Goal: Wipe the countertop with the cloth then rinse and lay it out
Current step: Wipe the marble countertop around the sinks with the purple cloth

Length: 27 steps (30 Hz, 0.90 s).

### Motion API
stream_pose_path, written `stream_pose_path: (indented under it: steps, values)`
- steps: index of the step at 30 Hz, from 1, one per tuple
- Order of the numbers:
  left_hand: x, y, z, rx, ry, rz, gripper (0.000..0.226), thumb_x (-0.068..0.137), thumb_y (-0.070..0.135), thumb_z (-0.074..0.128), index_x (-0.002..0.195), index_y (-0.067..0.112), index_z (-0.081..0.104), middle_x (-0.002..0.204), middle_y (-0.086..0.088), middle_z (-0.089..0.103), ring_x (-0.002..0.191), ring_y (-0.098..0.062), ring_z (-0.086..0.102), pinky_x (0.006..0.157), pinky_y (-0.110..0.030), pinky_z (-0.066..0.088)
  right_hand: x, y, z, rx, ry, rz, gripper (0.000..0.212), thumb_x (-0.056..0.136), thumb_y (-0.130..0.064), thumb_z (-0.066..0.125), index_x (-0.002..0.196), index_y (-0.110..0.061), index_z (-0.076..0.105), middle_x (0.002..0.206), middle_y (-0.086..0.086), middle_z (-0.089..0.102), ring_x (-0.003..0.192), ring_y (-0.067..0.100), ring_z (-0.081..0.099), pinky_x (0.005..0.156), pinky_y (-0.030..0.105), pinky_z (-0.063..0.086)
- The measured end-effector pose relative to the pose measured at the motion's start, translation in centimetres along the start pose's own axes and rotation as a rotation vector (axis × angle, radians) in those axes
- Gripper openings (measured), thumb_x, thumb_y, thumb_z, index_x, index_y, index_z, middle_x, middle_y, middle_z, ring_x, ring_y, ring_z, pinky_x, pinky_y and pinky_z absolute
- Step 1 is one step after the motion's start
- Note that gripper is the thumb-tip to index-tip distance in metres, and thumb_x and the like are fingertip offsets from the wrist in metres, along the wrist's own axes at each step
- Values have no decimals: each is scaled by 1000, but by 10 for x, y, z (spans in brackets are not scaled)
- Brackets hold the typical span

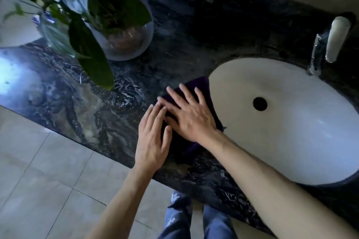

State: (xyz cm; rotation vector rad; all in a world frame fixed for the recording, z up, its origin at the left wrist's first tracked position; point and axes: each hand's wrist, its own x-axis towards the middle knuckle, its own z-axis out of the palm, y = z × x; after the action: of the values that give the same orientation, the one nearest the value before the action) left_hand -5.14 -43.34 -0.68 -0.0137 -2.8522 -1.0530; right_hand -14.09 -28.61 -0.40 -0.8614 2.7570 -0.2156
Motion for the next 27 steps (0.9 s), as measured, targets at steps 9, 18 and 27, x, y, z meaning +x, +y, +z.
stream_pose_path:
  steps: [9,18,27]
  values:
    - [1,-2,1,-42,19,-15,56,104,33,40,154,10,33,166,-14,21,155,-27,18,122,-52,23,55,10,-10,-38,51,100,61,102,-55,24,160,-36,23,171,-1,21,158,35,12,124,61,8]
    - [0,-5,0,1,-13,12,56,103,33,40,153,9,36,165,-14,26,154,-30,20,121,-55,23,-141,-19,22,-40,-78,30,59,102,-55,37,158,-42,27,170,-2,25,157,36,18,121,64,19]
    - [2,1,3,40,-50,-35,56,103,38,38,153,12,37,164,-10,28,154,-24,19,124,-50,20,-276,7,39,-113,-121,463,59,101,-54,20,154,-34,35,160,7,40,147,39,34,109,69,32]
